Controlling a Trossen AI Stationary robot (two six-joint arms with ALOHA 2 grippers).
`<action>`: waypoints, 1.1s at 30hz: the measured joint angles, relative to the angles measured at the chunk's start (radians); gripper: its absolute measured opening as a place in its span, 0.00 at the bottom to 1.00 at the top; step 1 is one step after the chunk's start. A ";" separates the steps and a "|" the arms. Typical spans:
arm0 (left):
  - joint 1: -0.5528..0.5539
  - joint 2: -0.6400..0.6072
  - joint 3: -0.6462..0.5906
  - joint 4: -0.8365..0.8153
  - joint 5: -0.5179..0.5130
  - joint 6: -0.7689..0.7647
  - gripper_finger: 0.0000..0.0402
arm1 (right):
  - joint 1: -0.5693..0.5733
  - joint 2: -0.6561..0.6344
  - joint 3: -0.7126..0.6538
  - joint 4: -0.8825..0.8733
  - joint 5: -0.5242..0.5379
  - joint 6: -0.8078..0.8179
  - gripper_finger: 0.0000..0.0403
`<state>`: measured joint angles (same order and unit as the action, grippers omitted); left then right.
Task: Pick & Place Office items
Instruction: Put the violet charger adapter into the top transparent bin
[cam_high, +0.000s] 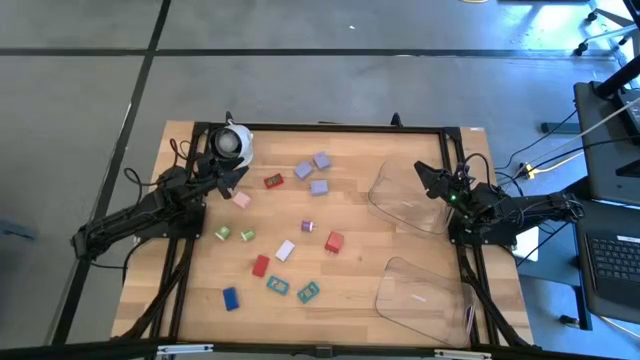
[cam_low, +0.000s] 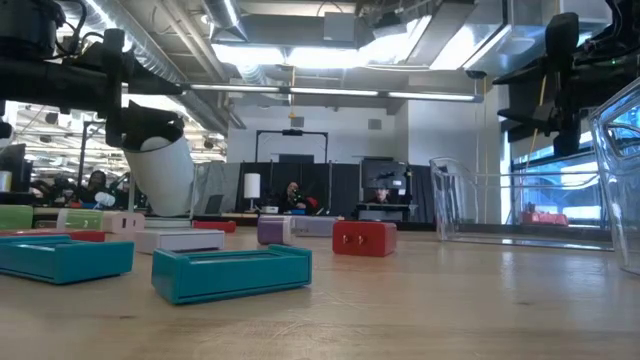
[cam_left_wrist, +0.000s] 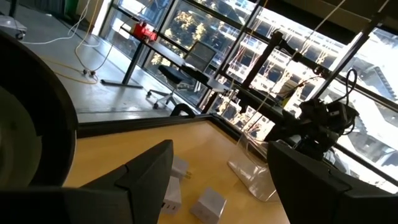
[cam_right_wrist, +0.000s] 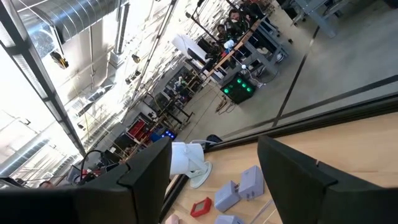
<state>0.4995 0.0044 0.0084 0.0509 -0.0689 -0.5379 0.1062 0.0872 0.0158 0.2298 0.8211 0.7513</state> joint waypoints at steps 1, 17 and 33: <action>0.000 0.000 0.000 0.000 0.000 0.000 0.64 | 0.000 0.000 0.000 -0.001 0.000 0.000 0.60; 0.000 0.000 0.000 0.003 -0.065 -0.113 0.64 | 0.000 0.000 0.000 -0.006 -0.019 0.000 0.60; -0.136 0.079 0.027 0.246 -0.143 -0.111 0.64 | 0.000 0.000 0.018 0.023 -0.108 -0.002 0.60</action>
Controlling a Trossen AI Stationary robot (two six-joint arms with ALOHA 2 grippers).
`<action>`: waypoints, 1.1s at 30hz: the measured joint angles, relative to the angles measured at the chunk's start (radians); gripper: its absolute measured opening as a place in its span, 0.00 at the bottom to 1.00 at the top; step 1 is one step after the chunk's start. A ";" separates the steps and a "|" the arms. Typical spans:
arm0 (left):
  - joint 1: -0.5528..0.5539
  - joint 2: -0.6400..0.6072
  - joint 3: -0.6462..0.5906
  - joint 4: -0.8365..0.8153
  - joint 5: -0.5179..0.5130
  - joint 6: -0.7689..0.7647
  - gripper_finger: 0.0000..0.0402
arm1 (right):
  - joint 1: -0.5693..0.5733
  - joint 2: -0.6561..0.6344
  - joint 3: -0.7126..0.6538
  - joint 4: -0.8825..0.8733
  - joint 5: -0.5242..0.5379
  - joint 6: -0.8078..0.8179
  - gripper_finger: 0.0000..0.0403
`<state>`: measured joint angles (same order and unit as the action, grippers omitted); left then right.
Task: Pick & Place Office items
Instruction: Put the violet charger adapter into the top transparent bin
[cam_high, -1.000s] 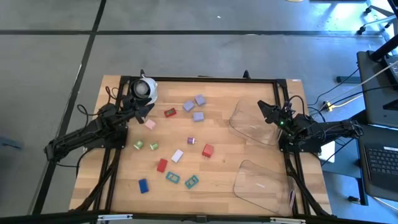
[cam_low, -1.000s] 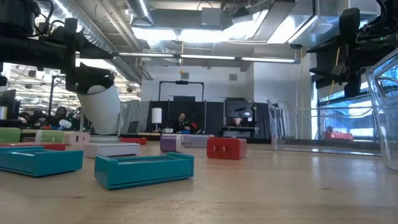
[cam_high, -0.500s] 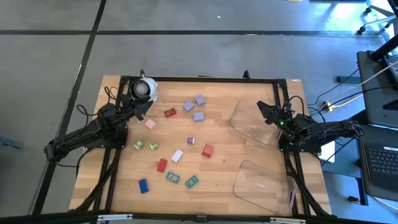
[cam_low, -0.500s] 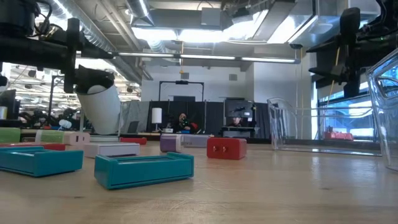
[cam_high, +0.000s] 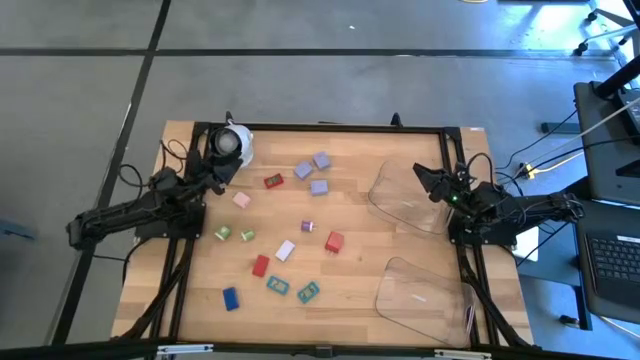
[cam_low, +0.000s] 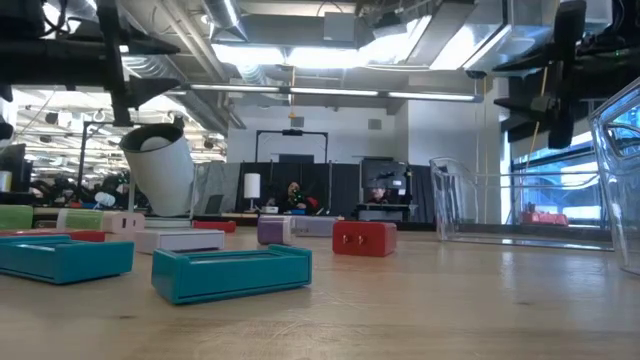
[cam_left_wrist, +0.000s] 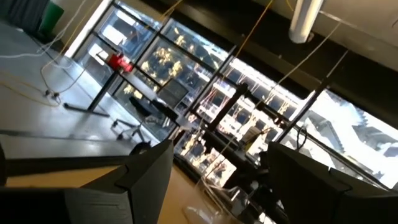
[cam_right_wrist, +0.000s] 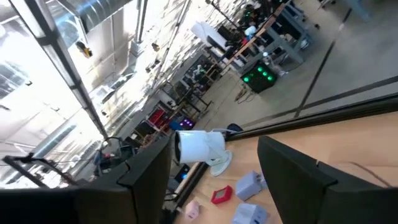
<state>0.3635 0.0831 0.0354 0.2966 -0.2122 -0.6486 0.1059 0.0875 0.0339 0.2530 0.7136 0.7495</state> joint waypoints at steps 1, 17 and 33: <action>-0.012 0.023 0.005 0.000 -0.014 -0.006 0.64 | 0.000 0.000 0.008 0.001 0.000 -0.003 0.60; -0.167 0.552 0.229 0.150 -0.086 0.105 0.64 | 0.000 0.120 0.213 -0.008 0.000 -0.291 0.60; -0.201 1.010 0.536 0.139 -0.107 0.306 0.64 | 0.000 0.343 0.315 -0.055 -0.097 -0.301 0.60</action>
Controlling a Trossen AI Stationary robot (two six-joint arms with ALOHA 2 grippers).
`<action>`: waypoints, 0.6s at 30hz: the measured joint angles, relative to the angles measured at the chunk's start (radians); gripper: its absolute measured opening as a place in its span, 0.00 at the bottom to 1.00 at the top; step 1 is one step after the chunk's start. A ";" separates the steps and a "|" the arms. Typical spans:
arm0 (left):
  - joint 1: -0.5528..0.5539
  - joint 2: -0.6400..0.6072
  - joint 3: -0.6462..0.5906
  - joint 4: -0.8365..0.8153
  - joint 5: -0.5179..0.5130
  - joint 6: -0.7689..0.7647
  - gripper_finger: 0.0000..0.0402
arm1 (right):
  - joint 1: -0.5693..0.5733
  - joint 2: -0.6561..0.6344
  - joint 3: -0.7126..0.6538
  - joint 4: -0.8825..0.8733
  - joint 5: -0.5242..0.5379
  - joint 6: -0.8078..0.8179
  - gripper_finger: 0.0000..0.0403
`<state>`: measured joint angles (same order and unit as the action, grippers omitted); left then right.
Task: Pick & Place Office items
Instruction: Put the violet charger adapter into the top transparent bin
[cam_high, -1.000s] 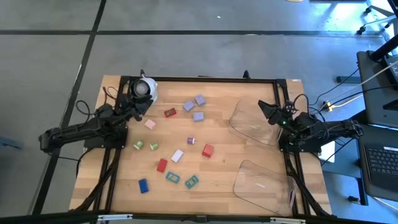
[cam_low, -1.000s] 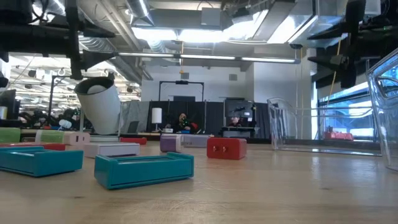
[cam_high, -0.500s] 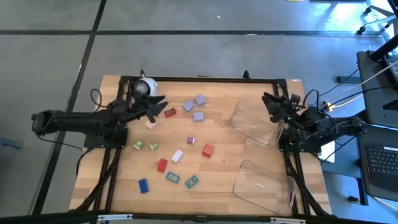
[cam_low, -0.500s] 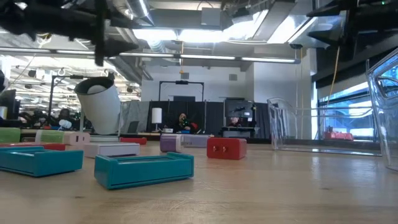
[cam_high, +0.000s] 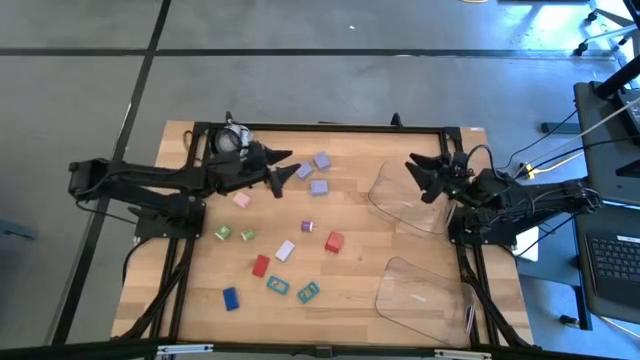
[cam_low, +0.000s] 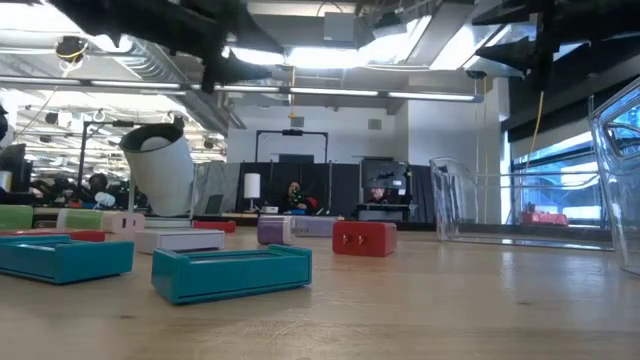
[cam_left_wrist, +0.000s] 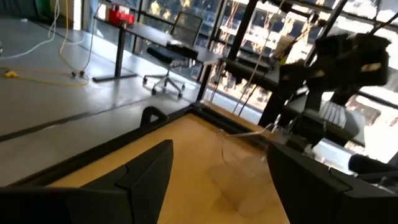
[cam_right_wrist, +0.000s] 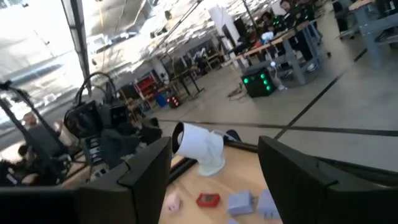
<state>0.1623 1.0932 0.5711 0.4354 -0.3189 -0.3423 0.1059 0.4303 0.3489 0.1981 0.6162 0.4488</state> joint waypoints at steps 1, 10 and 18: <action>-0.001 0.030 0.016 -0.011 0.010 0.007 0.64 | 0.000 0.009 0.006 -0.007 -0.013 -0.001 0.60; -0.036 0.264 0.173 -0.268 0.204 0.091 0.64 | 0.000 0.044 0.067 -0.152 -0.041 -0.012 0.60; -0.126 0.391 0.205 -0.372 0.394 0.189 0.64 | 0.000 0.044 0.068 -0.196 -0.062 -0.016 0.60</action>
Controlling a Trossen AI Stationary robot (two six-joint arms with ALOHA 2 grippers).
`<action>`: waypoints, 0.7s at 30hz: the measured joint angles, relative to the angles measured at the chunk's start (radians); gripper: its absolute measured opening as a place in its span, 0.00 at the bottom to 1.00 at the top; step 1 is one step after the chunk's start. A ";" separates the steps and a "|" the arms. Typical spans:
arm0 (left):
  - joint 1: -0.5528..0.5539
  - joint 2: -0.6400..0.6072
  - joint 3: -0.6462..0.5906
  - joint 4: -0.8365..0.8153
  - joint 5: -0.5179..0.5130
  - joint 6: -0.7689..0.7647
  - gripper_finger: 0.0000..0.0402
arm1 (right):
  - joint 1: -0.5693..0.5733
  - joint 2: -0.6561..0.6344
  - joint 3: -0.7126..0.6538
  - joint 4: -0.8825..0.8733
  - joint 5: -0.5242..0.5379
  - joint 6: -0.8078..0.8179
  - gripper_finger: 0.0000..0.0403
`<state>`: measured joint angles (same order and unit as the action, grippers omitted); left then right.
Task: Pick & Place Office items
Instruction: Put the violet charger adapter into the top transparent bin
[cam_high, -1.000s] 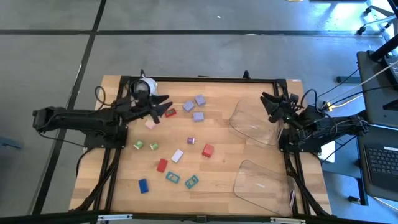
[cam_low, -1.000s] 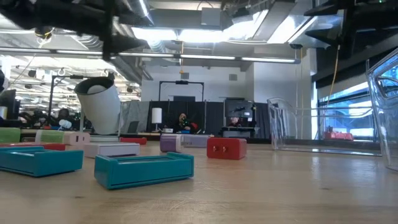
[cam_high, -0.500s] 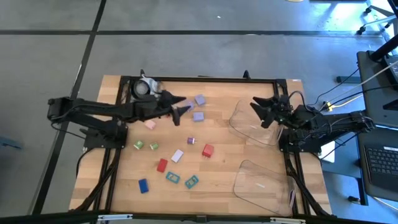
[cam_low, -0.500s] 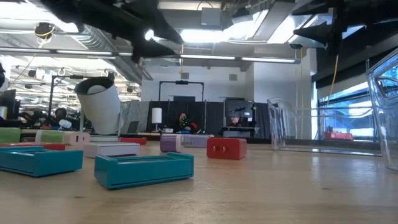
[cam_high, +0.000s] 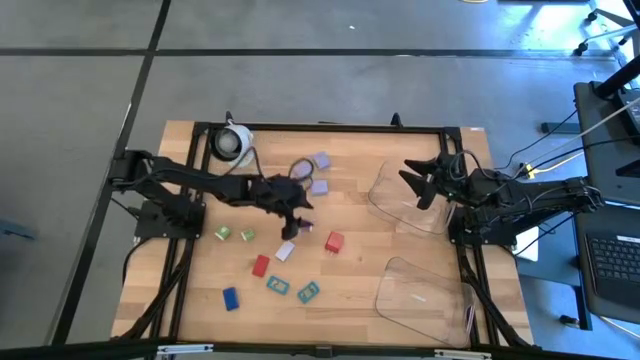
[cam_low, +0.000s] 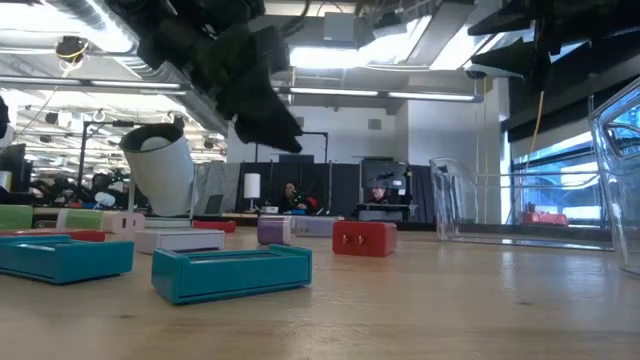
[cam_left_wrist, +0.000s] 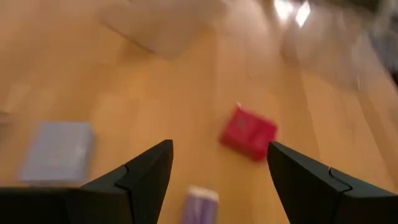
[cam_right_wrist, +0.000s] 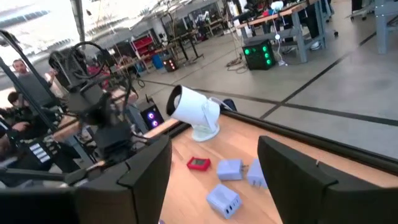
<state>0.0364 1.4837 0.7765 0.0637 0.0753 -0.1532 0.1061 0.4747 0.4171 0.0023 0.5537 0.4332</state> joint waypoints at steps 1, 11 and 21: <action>-0.016 0.016 0.000 0.010 0.000 0.013 0.64 | 0.000 0.000 0.000 -0.011 0.000 0.000 0.60; -0.105 0.148 0.001 0.021 -0.117 0.038 0.64 | 0.000 0.002 0.000 -0.080 -0.050 0.028 0.60; -0.107 0.230 0.001 -0.008 -0.141 0.081 0.64 | 0.000 0.008 0.000 -0.083 -0.049 0.029 0.60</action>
<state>-0.0703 1.7133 0.7773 0.0555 -0.0657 -0.0723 0.1059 0.4828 0.4171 -0.0803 0.5049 0.4626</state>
